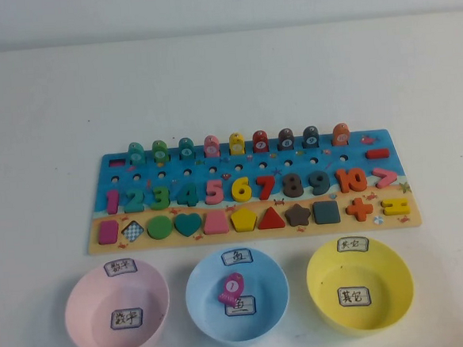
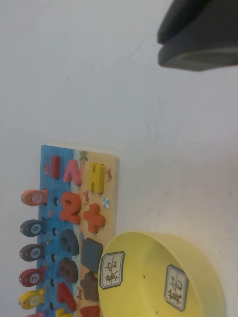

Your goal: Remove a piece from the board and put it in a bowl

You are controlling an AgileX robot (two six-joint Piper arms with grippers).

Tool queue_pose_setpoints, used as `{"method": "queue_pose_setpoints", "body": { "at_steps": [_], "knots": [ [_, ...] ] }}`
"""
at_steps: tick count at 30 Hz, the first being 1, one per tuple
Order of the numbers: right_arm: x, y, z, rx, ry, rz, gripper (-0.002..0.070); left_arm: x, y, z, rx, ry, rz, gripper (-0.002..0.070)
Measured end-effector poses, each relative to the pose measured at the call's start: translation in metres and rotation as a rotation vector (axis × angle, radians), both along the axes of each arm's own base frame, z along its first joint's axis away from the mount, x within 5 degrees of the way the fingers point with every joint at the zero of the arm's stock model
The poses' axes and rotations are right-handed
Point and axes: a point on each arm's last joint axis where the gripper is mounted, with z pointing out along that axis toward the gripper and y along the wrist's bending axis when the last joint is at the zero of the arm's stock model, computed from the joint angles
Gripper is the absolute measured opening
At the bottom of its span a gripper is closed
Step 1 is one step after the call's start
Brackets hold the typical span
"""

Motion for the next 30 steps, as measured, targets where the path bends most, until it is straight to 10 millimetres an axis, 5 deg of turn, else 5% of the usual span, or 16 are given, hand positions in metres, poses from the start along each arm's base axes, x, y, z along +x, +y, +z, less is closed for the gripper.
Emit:
{"method": "queue_pose_setpoints", "body": {
  "at_steps": [30],
  "knots": [
    [0.0004,-0.0029,-0.0002,-0.090,-0.011,-0.007,-0.0017,-0.0020,0.0002,-0.0080,0.015,0.090,-0.001,-0.0003]
  ]
}}
